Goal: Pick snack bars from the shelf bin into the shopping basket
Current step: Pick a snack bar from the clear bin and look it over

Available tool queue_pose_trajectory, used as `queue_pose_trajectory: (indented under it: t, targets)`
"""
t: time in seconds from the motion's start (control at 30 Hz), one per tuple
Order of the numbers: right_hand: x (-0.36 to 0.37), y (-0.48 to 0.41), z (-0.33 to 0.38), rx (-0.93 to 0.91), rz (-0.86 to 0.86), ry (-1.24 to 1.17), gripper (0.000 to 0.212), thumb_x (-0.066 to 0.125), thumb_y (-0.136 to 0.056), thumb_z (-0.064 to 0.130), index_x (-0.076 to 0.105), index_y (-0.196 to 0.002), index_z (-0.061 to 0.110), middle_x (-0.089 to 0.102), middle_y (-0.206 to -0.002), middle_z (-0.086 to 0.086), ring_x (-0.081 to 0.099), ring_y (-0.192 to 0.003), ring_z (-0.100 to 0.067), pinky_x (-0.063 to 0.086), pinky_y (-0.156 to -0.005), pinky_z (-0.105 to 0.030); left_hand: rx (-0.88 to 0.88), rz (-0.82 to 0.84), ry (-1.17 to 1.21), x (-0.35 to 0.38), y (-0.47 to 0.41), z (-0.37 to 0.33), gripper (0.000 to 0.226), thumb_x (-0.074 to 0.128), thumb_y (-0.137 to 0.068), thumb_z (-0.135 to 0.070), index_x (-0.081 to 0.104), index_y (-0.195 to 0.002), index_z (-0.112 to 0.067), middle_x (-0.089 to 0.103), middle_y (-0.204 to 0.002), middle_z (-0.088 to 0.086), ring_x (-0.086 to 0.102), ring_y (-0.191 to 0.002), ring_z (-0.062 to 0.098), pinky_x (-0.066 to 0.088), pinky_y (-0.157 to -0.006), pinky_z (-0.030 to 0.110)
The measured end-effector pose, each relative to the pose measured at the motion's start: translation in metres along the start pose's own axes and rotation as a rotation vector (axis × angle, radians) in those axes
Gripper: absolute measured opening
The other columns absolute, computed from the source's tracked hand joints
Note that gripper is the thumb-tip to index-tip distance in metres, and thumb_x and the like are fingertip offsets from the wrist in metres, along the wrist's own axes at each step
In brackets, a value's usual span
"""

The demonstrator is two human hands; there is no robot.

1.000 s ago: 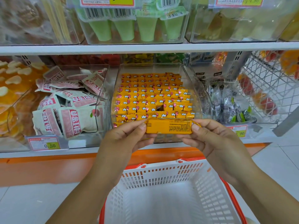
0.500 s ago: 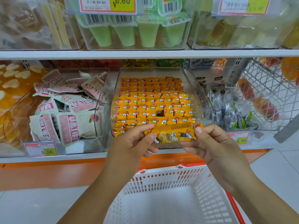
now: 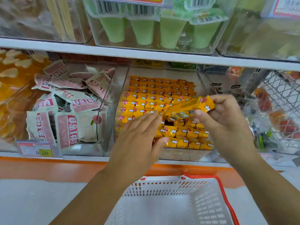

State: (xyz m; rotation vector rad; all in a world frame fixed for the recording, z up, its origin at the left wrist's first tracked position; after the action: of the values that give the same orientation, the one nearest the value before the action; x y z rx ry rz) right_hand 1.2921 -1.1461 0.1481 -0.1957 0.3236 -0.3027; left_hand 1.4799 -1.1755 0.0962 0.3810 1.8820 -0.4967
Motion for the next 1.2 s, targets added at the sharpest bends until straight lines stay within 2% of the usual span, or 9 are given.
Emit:
queue_pose_trajectory:
  t: [0.13, 0.27, 0.43, 0.57, 0.63, 0.77, 0.9, 1.0, 1.2]
  targets:
    - [0.009, -0.031, -0.005, -0.017, 0.215, 0.460, 0.025, 0.067, -0.090, 0.031, 0.047, -0.103, 0.033, 0.067, -0.095, 0.008, 0.066, -0.090, -0.013, 0.055, -0.081, -0.045, 0.028, 0.029, -0.062, 0.011, -0.006, 0.004, 0.081, -0.005, -0.085, -0.067, 0.011, -0.156, -0.032, 0.004, -0.164, -0.016, -0.002, -0.150, 0.003, -0.012, -0.116, 0.027]
    - [0.011, -0.041, 0.003, -0.070, 0.323, 0.643, 0.026, 0.066, -0.090, 0.033, 0.043, -0.102, 0.037, 0.061, -0.095, 0.007, 0.063, -0.089, -0.016, 0.054, -0.079, -0.041, 0.022, 0.015, -0.078, 0.013, -0.009, 0.008, 0.073, 0.013, -0.093, -0.064, 0.041, -0.148, -0.026, 0.036, -0.156, -0.009, 0.029, -0.146, 0.010, 0.003, -0.118, 0.028]
    - [0.029, -0.049, -0.005, -0.196, 0.429, 0.784, 0.020, 0.065, -0.091, 0.033, 0.050, -0.104, 0.038, 0.055, -0.106, 0.006, 0.054, -0.093, -0.010, 0.040, -0.071, -0.016, 0.038, -0.032, -0.143, 0.017, -0.014, 0.011, 0.063, 0.027, -0.096, -0.060, 0.061, -0.132, -0.022, 0.057, -0.141, -0.004, 0.052, -0.132, 0.017, 0.021, -0.114, 0.032]
    - [0.050, -0.041, -0.033, -0.276, 0.531, 0.884, 0.021, 0.057, -0.096, 0.037, 0.070, -0.105, 0.024, 0.054, -0.107, 0.005, 0.044, -0.103, -0.015, 0.043, -0.089, -0.039, 0.050, -0.050, -0.120, 0.016, -0.016, 0.012, 0.063, 0.029, -0.095, -0.059, 0.063, -0.131, -0.020, 0.058, -0.140, -0.002, 0.053, -0.130, 0.019, 0.020, -0.109, 0.034]
    - [0.050, -0.041, -0.041, -0.278, 0.484, 0.875, 0.026, 0.052, -0.098, 0.034, 0.074, -0.106, 0.023, 0.049, -0.105, 0.002, 0.043, -0.103, -0.019, 0.043, -0.088, -0.040, 0.063, -0.078, -0.118, 0.014, -0.017, 0.010, 0.062, 0.030, -0.095, -0.058, 0.063, -0.131, -0.019, 0.060, -0.138, -0.001, 0.055, -0.127, 0.021, 0.023, -0.107, 0.035]
    - [0.034, -0.048, -0.037, -0.141, 0.337, 0.762, 0.022, 0.057, -0.097, 0.016, 0.069, -0.115, 0.021, 0.044, -0.108, 0.004, 0.048, -0.094, -0.007, 0.037, -0.080, -0.010, 0.079, -0.098, -0.086, 0.014, -0.021, 0.000, 0.060, 0.029, -0.097, -0.056, 0.057, -0.137, -0.021, 0.054, -0.144, -0.002, 0.048, -0.134, 0.020, 0.035, -0.110, 0.046]
    - [0.041, -0.055, -0.039, -0.060, 0.434, 0.932, 0.023, 0.064, -0.093, 0.023, 0.069, -0.115, 0.018, 0.053, -0.115, -0.001, 0.054, -0.109, -0.016, 0.040, -0.087, -0.021, 0.160, -0.032, -0.091, 0.028, -0.024, -0.014, 0.059, 0.026, -0.099, -0.056, 0.052, -0.141, -0.023, 0.046, -0.151, -0.005, 0.038, -0.142, 0.016, 0.025, -0.115, 0.050]
    - [0.043, -0.059, -0.034, -0.048, 0.461, 1.026, 0.017, 0.062, -0.094, 0.028, 0.070, -0.105, 0.018, 0.055, -0.108, -0.001, 0.057, -0.105, -0.017, 0.043, -0.084, -0.027, 0.139, -0.003, -0.103, 0.032, -0.027, -0.013, 0.059, 0.026, -0.098, -0.057, 0.057, -0.136, -0.024, 0.053, -0.145, -0.005, 0.044, -0.139, 0.016, 0.021, -0.113, 0.048]
    - [0.017, -0.036, -0.010, -0.346, 0.079, 0.774, 0.010, 0.058, -0.097, 0.021, 0.067, -0.098, 0.018, 0.052, -0.098, 0.007, 0.052, -0.077, -0.010, 0.042, -0.063, -0.028, 0.105, 0.020, -0.053, 0.027, -0.027, -0.014, 0.065, 0.021, -0.095, -0.063, 0.052, -0.140, -0.028, 0.048, -0.149, -0.009, 0.035, -0.143, 0.011, 0.010, -0.117, 0.043]
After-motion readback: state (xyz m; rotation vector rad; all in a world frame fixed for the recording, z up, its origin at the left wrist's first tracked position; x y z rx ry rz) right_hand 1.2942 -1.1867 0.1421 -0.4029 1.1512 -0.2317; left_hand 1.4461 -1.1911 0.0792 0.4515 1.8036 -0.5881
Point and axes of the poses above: each hand's wrist, its own y-axis away from the middle knuckle, its own x-axis out of the palm, z = x × y, the point moved 5 cm from there along -y, towards the middle knuckle
